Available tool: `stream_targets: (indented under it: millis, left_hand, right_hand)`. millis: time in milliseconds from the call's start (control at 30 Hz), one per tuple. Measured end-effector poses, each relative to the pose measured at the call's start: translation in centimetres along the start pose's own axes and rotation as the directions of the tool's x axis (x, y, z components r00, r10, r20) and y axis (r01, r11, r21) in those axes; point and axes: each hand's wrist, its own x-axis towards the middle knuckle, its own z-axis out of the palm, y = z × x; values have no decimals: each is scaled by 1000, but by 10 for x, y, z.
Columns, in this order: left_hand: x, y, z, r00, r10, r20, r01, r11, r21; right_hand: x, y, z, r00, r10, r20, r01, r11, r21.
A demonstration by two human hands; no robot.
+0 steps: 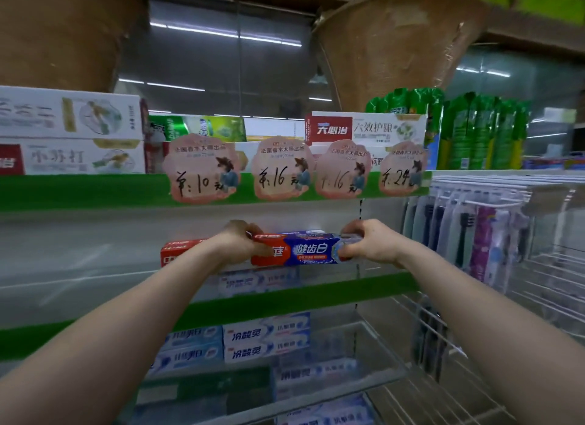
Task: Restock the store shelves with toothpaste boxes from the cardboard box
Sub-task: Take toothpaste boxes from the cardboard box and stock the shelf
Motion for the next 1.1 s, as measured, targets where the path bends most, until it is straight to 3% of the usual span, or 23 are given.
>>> stream_targets:
  millis: [300, 600, 1100]
  left_hand:
    - [50, 6, 42, 987, -129, -97, 137, 987, 79]
    - [69, 0, 52, 969, -215, -123, 241, 933, 269]
    - [79, -4, 49, 958, -268, -97, 285, 876, 390]
  right_hand:
    - [71, 59, -13, 993, -62, 96, 76, 985, -152]
    - [116, 79, 3, 969, -189, 159, 216, 961, -175]
    - [134, 82, 19, 973, -163, 166, 210, 922, -326]
